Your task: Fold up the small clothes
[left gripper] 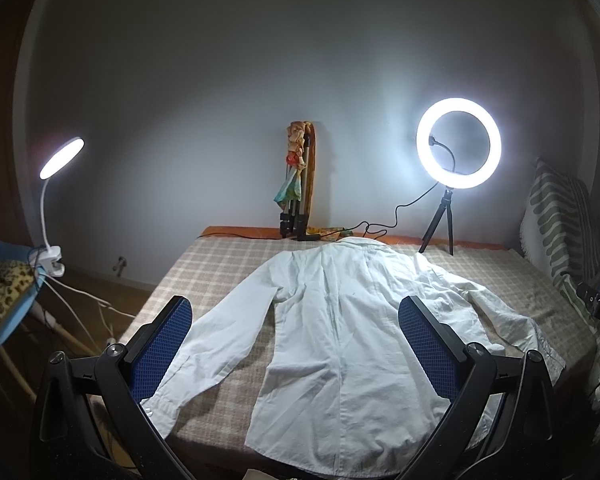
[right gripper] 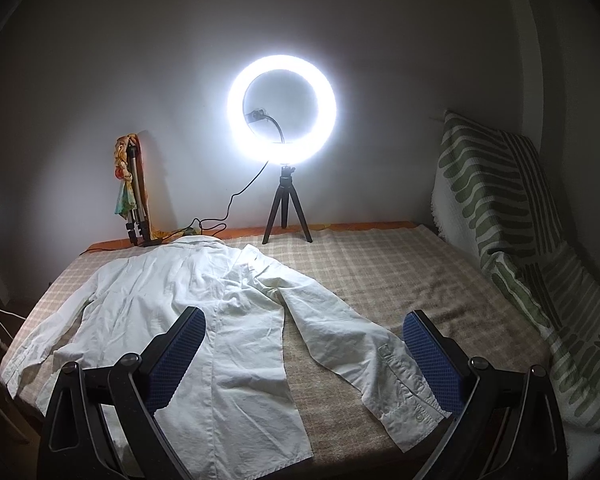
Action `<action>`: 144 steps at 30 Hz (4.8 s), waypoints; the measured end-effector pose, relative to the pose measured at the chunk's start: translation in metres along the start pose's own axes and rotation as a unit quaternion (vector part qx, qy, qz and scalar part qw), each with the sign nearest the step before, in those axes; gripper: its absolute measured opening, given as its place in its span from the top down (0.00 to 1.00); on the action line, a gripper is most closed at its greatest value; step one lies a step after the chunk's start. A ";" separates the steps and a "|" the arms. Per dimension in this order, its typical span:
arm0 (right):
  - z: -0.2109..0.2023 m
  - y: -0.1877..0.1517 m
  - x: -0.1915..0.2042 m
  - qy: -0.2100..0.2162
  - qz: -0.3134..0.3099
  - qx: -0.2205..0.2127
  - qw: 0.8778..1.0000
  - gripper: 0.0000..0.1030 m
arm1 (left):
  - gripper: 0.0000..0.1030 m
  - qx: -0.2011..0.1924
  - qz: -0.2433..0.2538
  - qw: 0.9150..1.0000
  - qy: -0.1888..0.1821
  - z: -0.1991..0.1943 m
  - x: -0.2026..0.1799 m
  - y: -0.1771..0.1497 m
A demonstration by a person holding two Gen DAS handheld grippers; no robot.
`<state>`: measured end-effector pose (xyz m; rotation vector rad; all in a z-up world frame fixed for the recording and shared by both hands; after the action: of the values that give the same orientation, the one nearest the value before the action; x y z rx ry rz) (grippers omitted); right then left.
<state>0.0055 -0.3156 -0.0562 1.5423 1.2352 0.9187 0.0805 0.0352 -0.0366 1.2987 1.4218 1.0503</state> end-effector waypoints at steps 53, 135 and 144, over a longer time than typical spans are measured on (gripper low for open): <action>0.016 0.011 0.035 0.022 -0.029 -0.003 0.999 0.02 | 0.00 0.014 -0.013 0.998 0.060 0.003 0.062 -0.012; 0.282 -0.101 0.500 0.358 -0.077 0.381 0.849 0.29 | 0.95 0.165 -0.028 0.959 -0.230 0.034 0.016 -0.174; 0.308 -0.128 0.498 0.309 -0.146 0.386 0.857 0.93 | 0.95 0.159 -0.021 0.963 -0.217 0.031 0.022 -0.172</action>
<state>0.3640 0.1155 -0.2672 1.6024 2.4601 0.7654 0.0723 0.0438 -0.2126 1.6042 1.2990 0.4734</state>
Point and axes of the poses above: each gripper's, at about its wrist camera, not at the fingertips, and z roughly the way its jaws point, x to its left, y to its top, the point moved 9 cm from there along z, roughly the way its jaws point, and after that the axes turned 12 degrees about -x, right-handed, at the moved point
